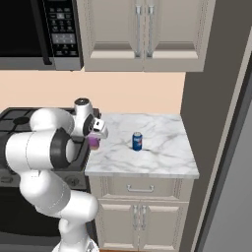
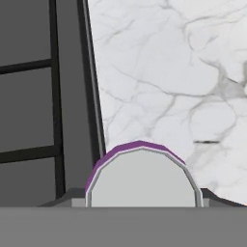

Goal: Four empty soda cans are scattered around the kitchen. Gather all the cans and cluster them next to the stove for recycling.

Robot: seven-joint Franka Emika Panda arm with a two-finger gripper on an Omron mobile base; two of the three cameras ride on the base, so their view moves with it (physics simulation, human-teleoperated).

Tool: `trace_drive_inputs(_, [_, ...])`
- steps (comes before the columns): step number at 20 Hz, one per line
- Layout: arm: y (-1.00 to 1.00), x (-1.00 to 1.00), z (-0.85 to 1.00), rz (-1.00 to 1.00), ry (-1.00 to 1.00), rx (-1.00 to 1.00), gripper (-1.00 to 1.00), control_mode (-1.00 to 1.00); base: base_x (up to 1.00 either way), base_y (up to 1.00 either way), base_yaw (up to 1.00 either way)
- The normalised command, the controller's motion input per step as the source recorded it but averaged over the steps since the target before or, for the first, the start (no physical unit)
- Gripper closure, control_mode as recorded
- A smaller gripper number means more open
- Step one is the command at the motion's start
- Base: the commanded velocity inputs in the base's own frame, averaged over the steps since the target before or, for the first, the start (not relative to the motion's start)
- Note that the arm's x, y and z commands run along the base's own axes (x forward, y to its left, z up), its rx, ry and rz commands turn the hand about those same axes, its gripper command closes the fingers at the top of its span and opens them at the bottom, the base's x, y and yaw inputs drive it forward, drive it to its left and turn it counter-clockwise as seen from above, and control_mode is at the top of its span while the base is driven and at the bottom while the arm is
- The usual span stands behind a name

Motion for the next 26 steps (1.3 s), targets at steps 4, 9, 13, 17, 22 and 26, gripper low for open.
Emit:
trace_drive_inputs(4, [0.0,0.06,-0.34,0.0,0.0,0.0,1.0,-1.0,0.0,0.0,0.0])
trace_drive_inputs(9, [0.0,0.18,-0.06,0.0,0.0,0.0,1.0,-1.0,0.0,0.0,0.0])
trace_drive_inputs(13, [0.0,0.23,-0.01,0.0,0.0,-0.02,1.0,-1.0,0.0,0.0,0.0])
trace_drive_inputs(17, [0.0,0.14,-0.1,0.0,0.0,-0.03,1.0,-1.0,0.0,0.0,0.0])
trace_drive_inputs(22, [0.0,0.0,-0.19,0.0,0.0,0.0,1.0,-1.0,0.0,0.0,0.0])
trace_drive_inputs(26, [0.0,0.0,-0.36,0.0,0.01,0.0,1.0,-1.0,0.0,0.0,0.0])
